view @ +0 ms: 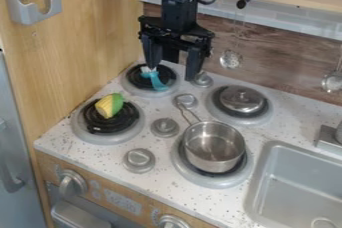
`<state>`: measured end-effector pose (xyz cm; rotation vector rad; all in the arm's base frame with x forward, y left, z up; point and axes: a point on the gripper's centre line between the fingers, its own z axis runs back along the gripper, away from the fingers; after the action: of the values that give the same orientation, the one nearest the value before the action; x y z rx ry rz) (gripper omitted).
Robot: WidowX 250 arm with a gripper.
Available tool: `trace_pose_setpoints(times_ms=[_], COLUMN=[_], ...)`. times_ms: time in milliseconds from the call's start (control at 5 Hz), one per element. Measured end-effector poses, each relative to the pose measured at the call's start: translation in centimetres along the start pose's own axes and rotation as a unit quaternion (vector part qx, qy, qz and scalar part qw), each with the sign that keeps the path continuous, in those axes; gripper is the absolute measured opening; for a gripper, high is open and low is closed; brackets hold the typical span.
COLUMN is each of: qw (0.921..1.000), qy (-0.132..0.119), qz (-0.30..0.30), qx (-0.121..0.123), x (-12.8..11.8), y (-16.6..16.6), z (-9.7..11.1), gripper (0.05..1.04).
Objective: Put the silver lid on the pot leaning on its side
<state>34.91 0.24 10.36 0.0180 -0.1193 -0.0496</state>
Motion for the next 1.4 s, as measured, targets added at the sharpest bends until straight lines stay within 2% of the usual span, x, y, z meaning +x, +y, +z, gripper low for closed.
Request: trace_pose_setpoints(times_ms=[200,600,800,1000,1200,1400], qw=[0.9998,0.9993,0.9971,0.9911,0.9845,0.9792], qy=[0.02,0.0,-0.061,-0.131,-0.174,-0.2], qz=[0.001,-0.024,-0.021,-0.018,-0.021,-0.002], qx=[-0.005,-0.029,-0.041,-0.013,-0.01,-0.034], x=[-0.4,3.6,5.9,8.3,10.2,12.0], y=[-0.1,-0.7,-1.2,-0.5,-1.2,-2.0], z=[-1.3,-4.5,-6.4,-7.6,-8.7,-10.0], gripper=[0.999,0.999,0.999,0.999,0.999,0.999])
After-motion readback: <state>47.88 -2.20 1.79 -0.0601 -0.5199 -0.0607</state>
